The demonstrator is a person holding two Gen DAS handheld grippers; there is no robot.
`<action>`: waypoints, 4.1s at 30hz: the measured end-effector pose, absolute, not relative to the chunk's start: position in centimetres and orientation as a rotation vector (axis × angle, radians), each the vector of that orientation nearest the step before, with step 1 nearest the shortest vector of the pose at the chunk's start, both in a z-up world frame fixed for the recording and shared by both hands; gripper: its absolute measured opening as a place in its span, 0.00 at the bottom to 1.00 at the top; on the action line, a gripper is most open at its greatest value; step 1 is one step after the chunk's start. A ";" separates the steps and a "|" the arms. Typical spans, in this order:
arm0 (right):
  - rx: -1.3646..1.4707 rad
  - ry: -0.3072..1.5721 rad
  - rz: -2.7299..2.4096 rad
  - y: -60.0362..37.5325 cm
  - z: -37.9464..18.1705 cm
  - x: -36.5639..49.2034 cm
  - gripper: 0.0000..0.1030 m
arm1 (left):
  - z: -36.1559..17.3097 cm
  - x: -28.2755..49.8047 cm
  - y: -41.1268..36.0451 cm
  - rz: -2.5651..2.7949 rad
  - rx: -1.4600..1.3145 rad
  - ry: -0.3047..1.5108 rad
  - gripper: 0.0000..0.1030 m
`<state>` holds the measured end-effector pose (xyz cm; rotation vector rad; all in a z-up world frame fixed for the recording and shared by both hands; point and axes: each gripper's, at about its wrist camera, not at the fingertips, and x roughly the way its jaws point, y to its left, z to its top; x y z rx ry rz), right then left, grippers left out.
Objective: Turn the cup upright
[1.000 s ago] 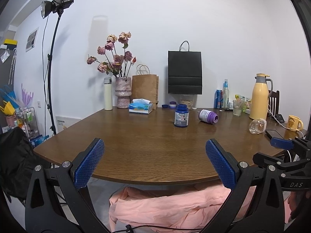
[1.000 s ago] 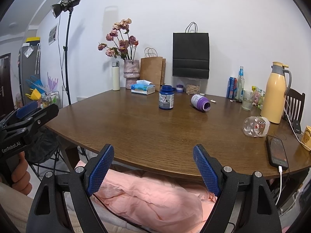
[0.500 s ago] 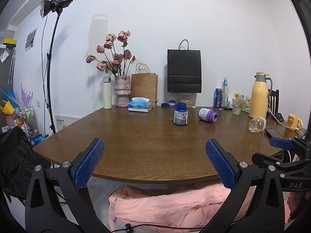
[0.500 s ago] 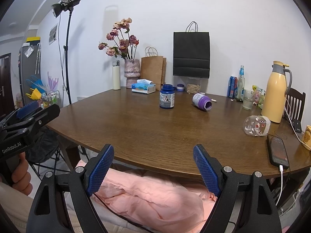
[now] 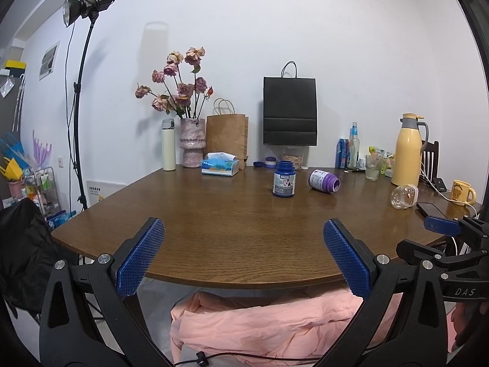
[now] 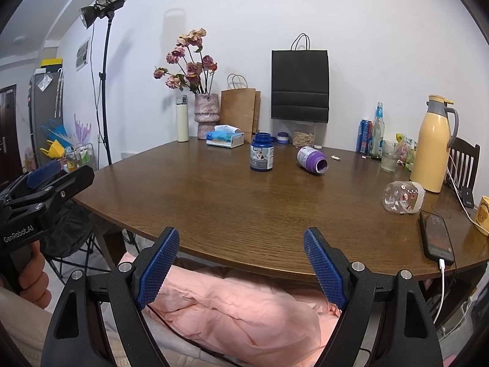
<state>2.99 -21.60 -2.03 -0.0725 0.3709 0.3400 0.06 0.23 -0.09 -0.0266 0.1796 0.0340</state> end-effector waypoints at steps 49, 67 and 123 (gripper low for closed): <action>-0.154 0.847 0.280 -24.7 -2.3 51.8 0.85 | 0.3 40.2 -3.1 -0.307 -0.095 0.707 1.00; -0.092 0.825 0.626 -19.3 -3.2 32.6 0.66 | 0.0 32.6 -4.7 -0.393 0.021 0.725 1.00; 0.463 0.628 0.849 -25.0 2.9 34.6 0.89 | 4.0 31.2 -5.4 -0.410 0.179 0.446 0.58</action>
